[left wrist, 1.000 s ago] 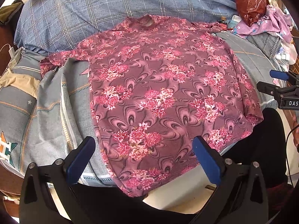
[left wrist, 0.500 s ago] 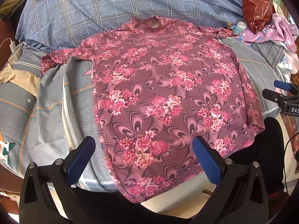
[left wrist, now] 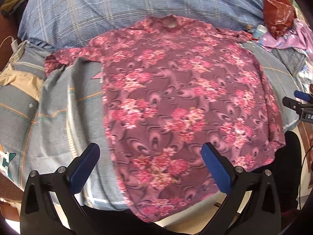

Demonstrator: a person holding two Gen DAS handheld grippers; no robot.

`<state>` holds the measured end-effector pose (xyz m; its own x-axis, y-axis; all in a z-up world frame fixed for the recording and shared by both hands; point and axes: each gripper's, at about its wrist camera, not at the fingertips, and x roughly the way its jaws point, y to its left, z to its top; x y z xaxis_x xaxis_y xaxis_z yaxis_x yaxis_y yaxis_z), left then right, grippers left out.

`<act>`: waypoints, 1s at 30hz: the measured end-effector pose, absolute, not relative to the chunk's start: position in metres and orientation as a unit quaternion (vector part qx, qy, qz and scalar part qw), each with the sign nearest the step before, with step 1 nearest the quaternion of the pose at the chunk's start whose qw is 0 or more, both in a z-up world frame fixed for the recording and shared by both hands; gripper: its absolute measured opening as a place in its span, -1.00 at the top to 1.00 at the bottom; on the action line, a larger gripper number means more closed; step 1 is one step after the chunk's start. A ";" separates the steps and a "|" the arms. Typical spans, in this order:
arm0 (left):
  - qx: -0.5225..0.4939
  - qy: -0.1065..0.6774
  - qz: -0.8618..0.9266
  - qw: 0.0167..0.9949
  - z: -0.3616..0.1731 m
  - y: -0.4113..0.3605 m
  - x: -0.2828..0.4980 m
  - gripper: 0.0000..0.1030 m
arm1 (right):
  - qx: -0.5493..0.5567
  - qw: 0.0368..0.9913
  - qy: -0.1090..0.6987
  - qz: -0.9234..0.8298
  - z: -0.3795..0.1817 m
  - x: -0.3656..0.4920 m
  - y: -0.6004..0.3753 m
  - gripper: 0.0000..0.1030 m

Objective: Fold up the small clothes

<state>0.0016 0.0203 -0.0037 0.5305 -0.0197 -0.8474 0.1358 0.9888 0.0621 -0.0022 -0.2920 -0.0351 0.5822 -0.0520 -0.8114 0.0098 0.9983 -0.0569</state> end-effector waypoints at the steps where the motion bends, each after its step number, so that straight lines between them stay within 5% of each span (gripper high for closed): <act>1: 0.059 0.483 -0.037 0.873 -0.004 0.025 0.002 -1.00 | -0.020 0.888 0.458 -0.020 -0.036 -0.001 -0.295 -0.99; 11: 0.024 0.506 0.066 0.860 -0.014 0.093 0.010 -1.00 | -0.015 0.883 0.468 0.031 -0.048 -0.007 -0.295 -0.98; 19: 0.037 0.544 0.043 0.837 -0.042 0.069 0.013 -1.00 | -0.094 0.865 0.486 0.077 -0.081 -0.017 -0.249 -0.93; 24: 0.051 0.545 0.030 0.836 -0.043 0.057 0.016 -1.00 | -0.090 0.864 0.490 0.075 -0.094 -0.016 -0.255 0.05; 25: 0.052 0.545 0.031 0.836 -0.044 0.056 0.017 -1.00 | -0.080 0.865 0.489 0.074 -0.092 -0.016 -0.262 0.56; 26: 0.052 0.546 0.032 0.836 -0.044 0.057 0.017 -1.00 | -0.068 0.864 0.493 0.077 -0.091 -0.016 -0.270 0.86; 30: 0.046 0.552 0.036 0.832 -0.048 0.059 0.021 -1.00 | -0.014 0.876 0.479 0.045 -0.076 -0.022 -0.320 0.87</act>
